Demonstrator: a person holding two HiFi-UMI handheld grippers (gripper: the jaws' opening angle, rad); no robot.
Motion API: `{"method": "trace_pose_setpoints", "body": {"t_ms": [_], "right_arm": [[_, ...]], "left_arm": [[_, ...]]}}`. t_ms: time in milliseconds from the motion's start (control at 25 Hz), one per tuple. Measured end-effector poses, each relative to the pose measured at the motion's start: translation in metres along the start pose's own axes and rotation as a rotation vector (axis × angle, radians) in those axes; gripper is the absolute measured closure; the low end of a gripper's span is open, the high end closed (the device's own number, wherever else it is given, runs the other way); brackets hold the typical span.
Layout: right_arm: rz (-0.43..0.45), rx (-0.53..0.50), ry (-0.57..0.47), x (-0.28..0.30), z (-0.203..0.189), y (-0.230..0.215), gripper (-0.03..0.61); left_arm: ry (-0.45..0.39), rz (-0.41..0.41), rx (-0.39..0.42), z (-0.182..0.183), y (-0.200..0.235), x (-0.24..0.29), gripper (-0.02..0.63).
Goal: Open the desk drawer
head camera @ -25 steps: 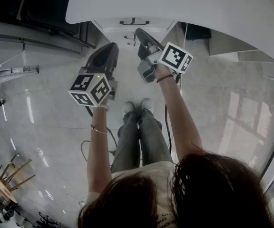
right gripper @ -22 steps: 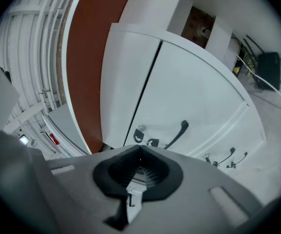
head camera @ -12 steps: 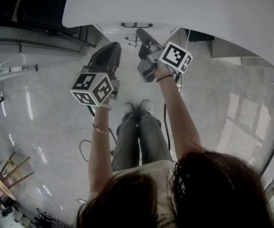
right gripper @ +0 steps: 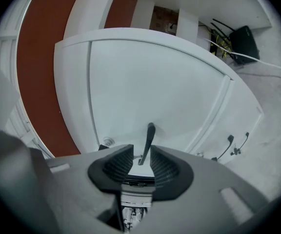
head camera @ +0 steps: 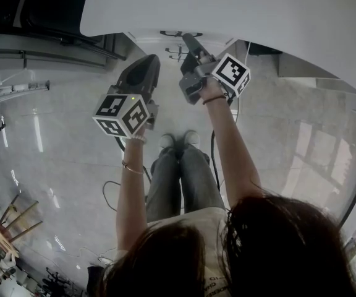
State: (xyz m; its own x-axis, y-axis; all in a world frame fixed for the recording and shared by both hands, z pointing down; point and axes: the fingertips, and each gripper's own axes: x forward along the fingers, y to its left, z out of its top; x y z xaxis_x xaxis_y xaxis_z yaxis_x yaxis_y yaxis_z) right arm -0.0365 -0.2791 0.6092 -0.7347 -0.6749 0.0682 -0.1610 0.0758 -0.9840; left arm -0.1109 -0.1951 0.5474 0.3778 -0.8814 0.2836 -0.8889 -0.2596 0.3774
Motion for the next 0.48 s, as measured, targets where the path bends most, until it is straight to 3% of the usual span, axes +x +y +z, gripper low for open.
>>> {"method": "trace_pose_setpoints", "body": {"t_ms": [480], "right_arm": [[0.041, 0.119, -0.077, 0.0104, 0.0066, -0.0071, 0.489]], "left_arm": [[-0.003, 0.016, -0.014, -0.0040, 0.0067, 0.0000, 0.615]]}}
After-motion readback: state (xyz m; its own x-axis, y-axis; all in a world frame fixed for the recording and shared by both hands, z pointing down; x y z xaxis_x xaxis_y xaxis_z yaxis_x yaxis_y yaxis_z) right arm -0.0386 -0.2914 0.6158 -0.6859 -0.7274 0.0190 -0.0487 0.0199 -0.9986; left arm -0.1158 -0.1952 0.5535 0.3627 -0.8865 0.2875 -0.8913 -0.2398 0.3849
